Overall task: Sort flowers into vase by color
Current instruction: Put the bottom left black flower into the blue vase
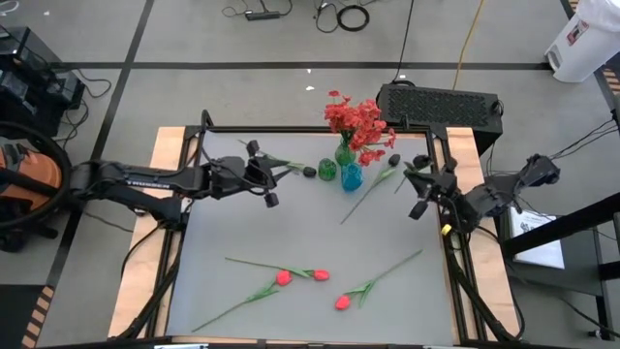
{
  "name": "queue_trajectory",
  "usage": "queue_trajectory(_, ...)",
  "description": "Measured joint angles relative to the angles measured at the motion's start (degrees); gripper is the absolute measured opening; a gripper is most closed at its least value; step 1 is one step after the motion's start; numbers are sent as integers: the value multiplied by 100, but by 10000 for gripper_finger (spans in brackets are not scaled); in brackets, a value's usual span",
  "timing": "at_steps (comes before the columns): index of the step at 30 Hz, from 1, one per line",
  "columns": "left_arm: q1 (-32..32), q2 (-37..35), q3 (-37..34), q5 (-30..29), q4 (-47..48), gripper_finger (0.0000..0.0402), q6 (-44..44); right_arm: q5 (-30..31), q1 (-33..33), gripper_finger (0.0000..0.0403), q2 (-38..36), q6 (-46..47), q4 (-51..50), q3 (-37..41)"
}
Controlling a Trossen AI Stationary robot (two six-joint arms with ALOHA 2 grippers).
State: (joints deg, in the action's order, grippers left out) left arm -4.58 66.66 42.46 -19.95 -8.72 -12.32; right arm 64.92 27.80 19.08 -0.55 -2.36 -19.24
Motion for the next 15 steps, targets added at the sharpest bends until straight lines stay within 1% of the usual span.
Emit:
queue_trajectory(6,4,-193,-184,-8,-135,102,151,-762,-276,0,-82,-1508,3029,1095)
queue_trajectory(10,9,-191,-199,16,-118,102,151,-1163,-525,0,-82,-1995,4602,1705)
queue_trajectory(11,9,-191,-199,19,-120,102,151,-1253,-597,0,-82,-2030,4855,1821)
queue_trajectory(13,9,-191,-199,33,-111,102,151,-1307,-730,0,-67,-2031,4899,1839)
queue_trajectory(15,9,-191,-199,37,-116,102,151,-1521,-866,0,-45,-2004,4942,1831)
